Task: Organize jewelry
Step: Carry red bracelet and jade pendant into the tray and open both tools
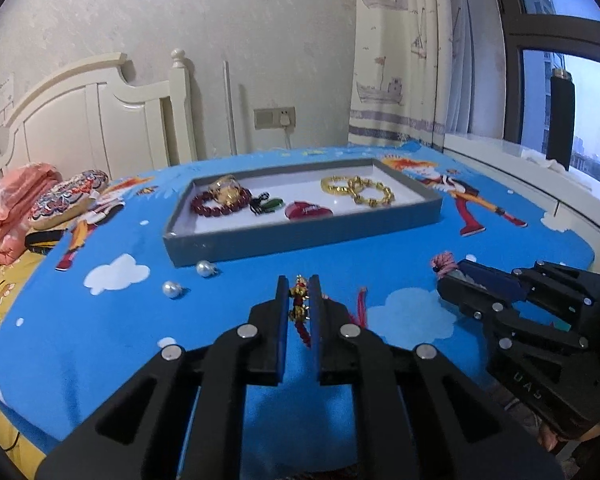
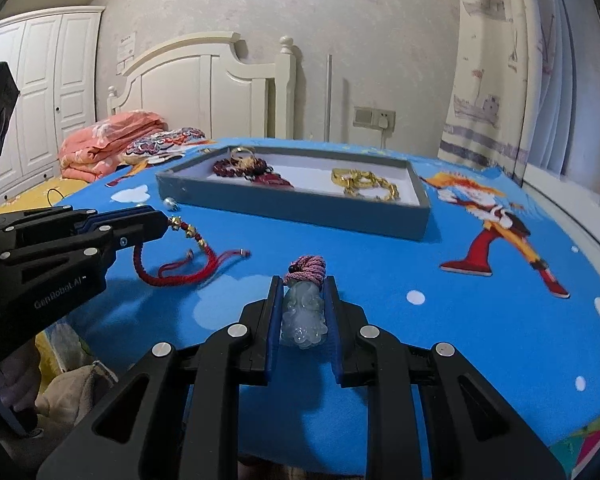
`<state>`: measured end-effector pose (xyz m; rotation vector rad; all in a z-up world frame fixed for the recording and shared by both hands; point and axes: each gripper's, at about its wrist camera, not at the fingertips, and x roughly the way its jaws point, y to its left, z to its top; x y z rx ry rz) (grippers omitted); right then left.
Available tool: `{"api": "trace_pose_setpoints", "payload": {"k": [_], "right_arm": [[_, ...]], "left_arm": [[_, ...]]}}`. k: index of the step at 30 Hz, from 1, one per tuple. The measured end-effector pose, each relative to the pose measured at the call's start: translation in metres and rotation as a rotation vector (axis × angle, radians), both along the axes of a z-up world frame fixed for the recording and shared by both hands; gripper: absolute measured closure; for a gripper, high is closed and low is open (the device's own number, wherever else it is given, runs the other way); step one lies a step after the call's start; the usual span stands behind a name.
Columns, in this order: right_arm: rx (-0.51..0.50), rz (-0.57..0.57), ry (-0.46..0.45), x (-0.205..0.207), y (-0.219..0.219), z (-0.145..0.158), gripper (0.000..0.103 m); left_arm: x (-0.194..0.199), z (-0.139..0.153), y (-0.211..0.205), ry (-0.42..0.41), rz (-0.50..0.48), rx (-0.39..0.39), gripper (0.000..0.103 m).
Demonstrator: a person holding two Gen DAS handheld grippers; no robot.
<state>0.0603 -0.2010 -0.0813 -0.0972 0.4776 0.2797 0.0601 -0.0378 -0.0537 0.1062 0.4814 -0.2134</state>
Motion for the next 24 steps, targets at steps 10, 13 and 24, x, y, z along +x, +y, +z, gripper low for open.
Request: {"api": "trace_pose_setpoints", "payload": {"k": [10,13,24], "right_arm": [[0.029,-0.013,-0.022,-0.014,0.007,0.034,0.082],[0.028,-0.017,-0.034,-0.015,0.011,0.043,0.082],[0.015,-0.039,-0.063,0.003,0.019,0.067,0.082]], "left_arm": [[-0.013,0.018,0.006,-0.054,0.07,-0.021,0.094],[-0.015,0.023,0.008,-0.067,0.082,-0.034,0.094],[-0.001,0.041,0.016,-0.097,0.108,-0.067,0.094]]}}
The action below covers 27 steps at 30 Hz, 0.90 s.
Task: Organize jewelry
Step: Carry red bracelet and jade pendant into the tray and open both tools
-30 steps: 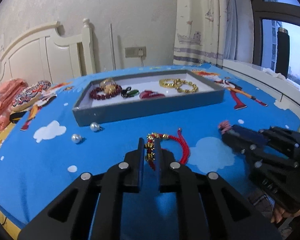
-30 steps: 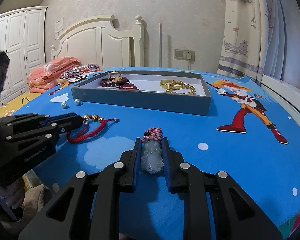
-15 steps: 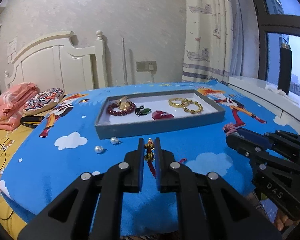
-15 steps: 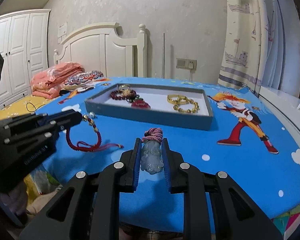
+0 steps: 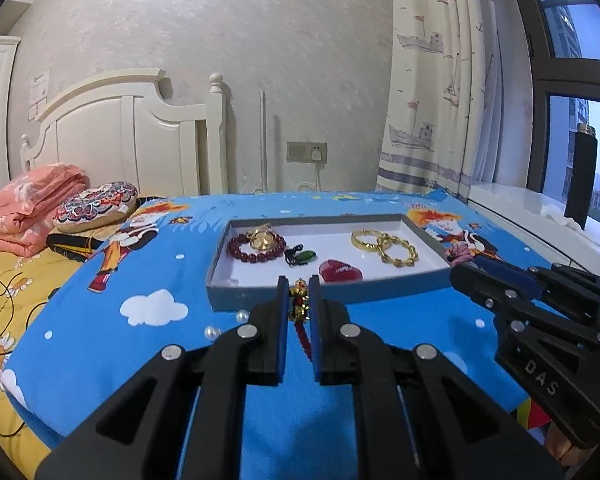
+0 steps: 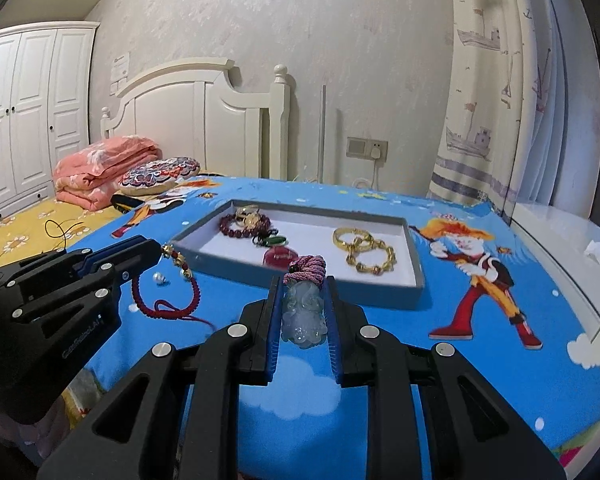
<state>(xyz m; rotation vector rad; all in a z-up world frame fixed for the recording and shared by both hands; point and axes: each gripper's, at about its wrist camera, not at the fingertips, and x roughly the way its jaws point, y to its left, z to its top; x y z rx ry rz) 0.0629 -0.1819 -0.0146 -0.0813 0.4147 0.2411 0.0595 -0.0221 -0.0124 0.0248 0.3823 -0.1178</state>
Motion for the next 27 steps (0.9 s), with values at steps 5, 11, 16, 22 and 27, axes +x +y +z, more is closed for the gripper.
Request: {"api": "trace_pose_setpoints", "payload": {"k": [5,11,16,22,27], "right_arm": [[0.005,-0.005,-0.009,0.017,0.001,0.01,0.082],[0.008,-0.009,0.002,0.046,0.001,0.015,0.082],[0.03,-0.019,0.04,0.082,-0.001,0.016,0.082],[0.038,-0.033,0.069,0.119,-0.002,0.017,0.082],[0.026,-0.036,0.112,0.149,0.0,0.011,0.082]], "left_arm": [[0.017,0.005,0.002,0.007,0.007,-0.01,0.094],[0.053,0.011,0.005,0.038,0.027,-0.022,0.094],[0.087,0.022,0.006,0.044,0.036,-0.01,0.094],[0.131,0.026,0.0,0.071,0.047,0.016,0.094],[0.169,0.025,-0.005,0.116,0.056,0.012,0.094]]}}
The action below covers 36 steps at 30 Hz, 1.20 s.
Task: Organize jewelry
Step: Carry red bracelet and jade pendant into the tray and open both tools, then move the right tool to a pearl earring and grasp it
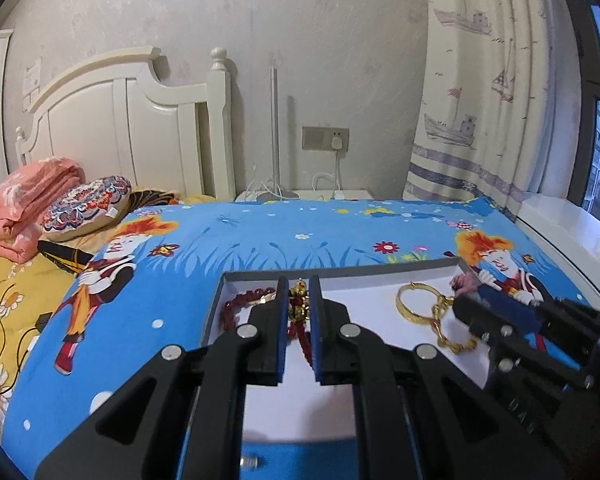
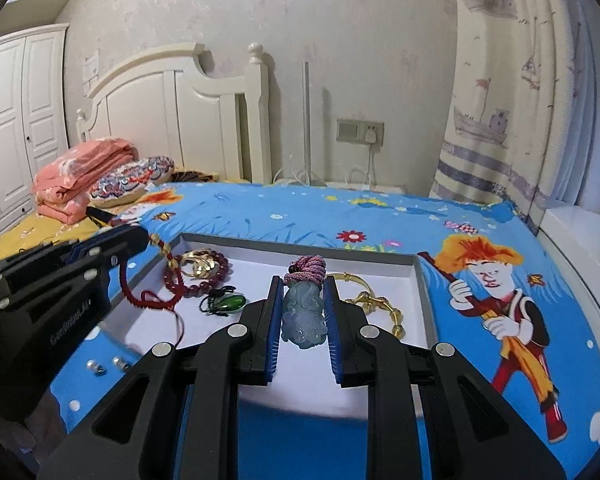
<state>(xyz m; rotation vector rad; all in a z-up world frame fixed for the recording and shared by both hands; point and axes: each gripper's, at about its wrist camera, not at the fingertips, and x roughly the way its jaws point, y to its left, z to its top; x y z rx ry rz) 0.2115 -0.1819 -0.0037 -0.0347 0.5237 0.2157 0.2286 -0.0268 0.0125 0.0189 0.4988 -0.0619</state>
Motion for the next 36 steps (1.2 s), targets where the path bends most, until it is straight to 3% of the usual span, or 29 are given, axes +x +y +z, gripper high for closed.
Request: {"api": "trace_pose_setpoints", "payload": {"k": [9,12,14,16,18,20,25,28,36], "right_arm": [[-0.031,-0.016,0.117,0.055,0.004,-0.022,0.081],[-0.03,-0.021,0.163,0.065,0.002,-0.03,0.068],[-0.031,-0.022,0.159,0.065,0.0,-0.032,0.052],[-0.02,-0.016,0.15,0.062,-0.001,-0.031,0.05],[-0.028,-0.017,0.133,0.058,-0.002,-0.029,0.05],[-0.026,-0.015,0.134,0.054,-0.003,-0.028,0.05],[0.001,-0.021,0.132,0.029,-0.005,-0.023,0.05],[-0.004,-0.021,0.118,0.004,0.0,-0.021,0.047],[-0.004,0.024,0.092,-0.055,0.023,-0.026,0.046]], "left_arm": [[0.054,-0.018,-0.007,0.089,0.008,0.027,0.092],[0.061,-0.025,0.001,0.115,0.029,-0.011,0.09],[0.061,-0.029,0.005,0.126,0.032,-0.027,0.08],[0.058,-0.03,0.007,0.122,0.038,-0.026,0.073],[0.051,-0.03,0.009,0.118,0.041,-0.025,0.061],[0.039,-0.025,0.012,0.101,0.047,-0.024,0.035],[-0.009,-0.014,0.024,0.058,0.061,0.0,0.011],[-0.038,-0.014,0.034,0.031,0.064,0.015,0.005],[-0.106,-0.034,0.069,0.026,0.09,0.044,0.005]]}}
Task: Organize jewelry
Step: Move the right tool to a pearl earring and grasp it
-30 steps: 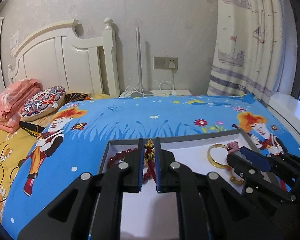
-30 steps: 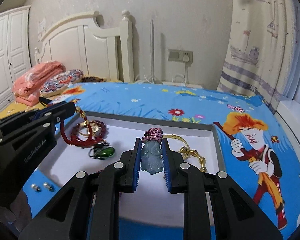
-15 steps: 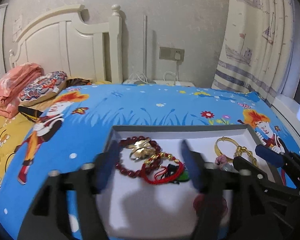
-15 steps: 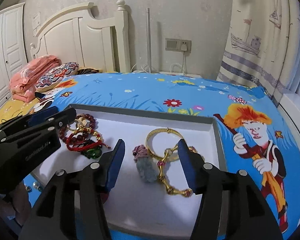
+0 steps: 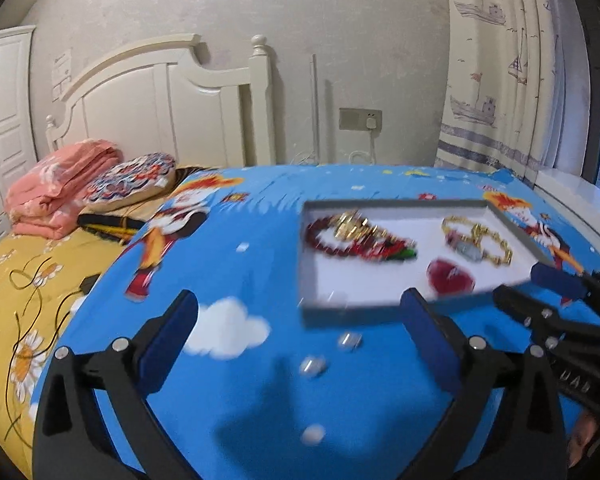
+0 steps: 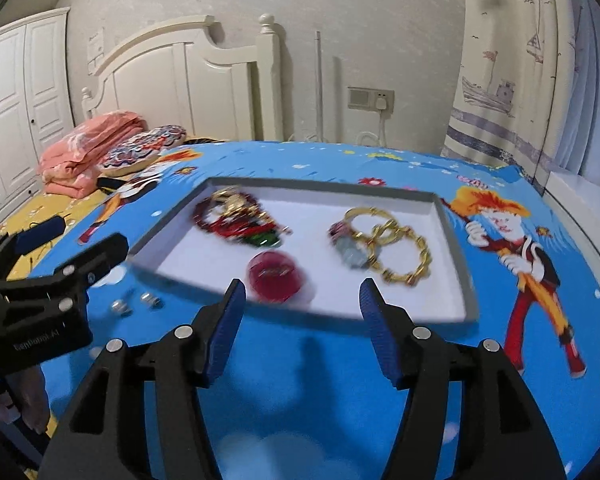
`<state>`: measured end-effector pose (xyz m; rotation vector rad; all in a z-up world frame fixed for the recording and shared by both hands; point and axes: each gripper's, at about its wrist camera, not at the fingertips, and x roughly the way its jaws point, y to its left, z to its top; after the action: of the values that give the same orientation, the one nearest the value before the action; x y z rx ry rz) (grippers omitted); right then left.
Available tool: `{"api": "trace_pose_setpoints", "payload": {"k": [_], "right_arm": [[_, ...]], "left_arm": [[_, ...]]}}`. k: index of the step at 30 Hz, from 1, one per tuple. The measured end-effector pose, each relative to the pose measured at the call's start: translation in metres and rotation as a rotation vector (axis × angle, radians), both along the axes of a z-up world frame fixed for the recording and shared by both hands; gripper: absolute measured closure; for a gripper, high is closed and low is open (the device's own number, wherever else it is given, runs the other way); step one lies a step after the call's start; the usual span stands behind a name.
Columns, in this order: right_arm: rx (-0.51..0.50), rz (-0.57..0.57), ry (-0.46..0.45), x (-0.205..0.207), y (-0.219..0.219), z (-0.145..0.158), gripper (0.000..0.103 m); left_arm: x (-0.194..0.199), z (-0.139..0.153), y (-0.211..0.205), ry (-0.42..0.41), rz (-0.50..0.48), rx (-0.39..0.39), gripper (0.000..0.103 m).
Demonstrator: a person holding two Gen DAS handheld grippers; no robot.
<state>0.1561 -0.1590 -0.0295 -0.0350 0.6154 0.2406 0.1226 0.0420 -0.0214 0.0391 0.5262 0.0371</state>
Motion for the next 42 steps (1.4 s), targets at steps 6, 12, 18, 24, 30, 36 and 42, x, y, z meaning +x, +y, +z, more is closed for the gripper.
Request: {"api": "trace_pose_setpoints", "payload": {"k": [6,12,18,24,30,36,42], "right_arm": [[0.005,0.016,-0.005,-0.025,0.021,-0.008,0.046],[-0.002,0.031,0.019,-0.03,0.044,-0.017,0.046],[0.004,0.003,0.054,-0.021,0.066,-0.021,0.047],[-0.006,-0.023,0.089,-0.007,0.089,-0.024,0.054],[-0.023,-0.024,0.11,-0.004,0.111,-0.029,0.058],[-0.054,-0.041,0.159,0.009,0.129,-0.034,0.065],[-0.081,-0.062,0.182,0.018,0.138,-0.038,0.068]], "left_arm": [[-0.027,-0.021,0.014,0.039,-0.004,0.035,0.005],[-0.039,-0.03,0.027,0.037,0.012,0.072,0.005],[-0.033,-0.027,0.048,0.037,0.056,0.081,0.005],[-0.019,-0.023,0.066,0.044,0.081,0.091,0.005],[-0.016,-0.022,0.086,0.035,0.103,0.061,0.005],[-0.015,-0.028,0.098,0.045,0.11,0.032,0.005],[-0.016,-0.033,0.1,0.052,0.11,0.024,0.005]]}}
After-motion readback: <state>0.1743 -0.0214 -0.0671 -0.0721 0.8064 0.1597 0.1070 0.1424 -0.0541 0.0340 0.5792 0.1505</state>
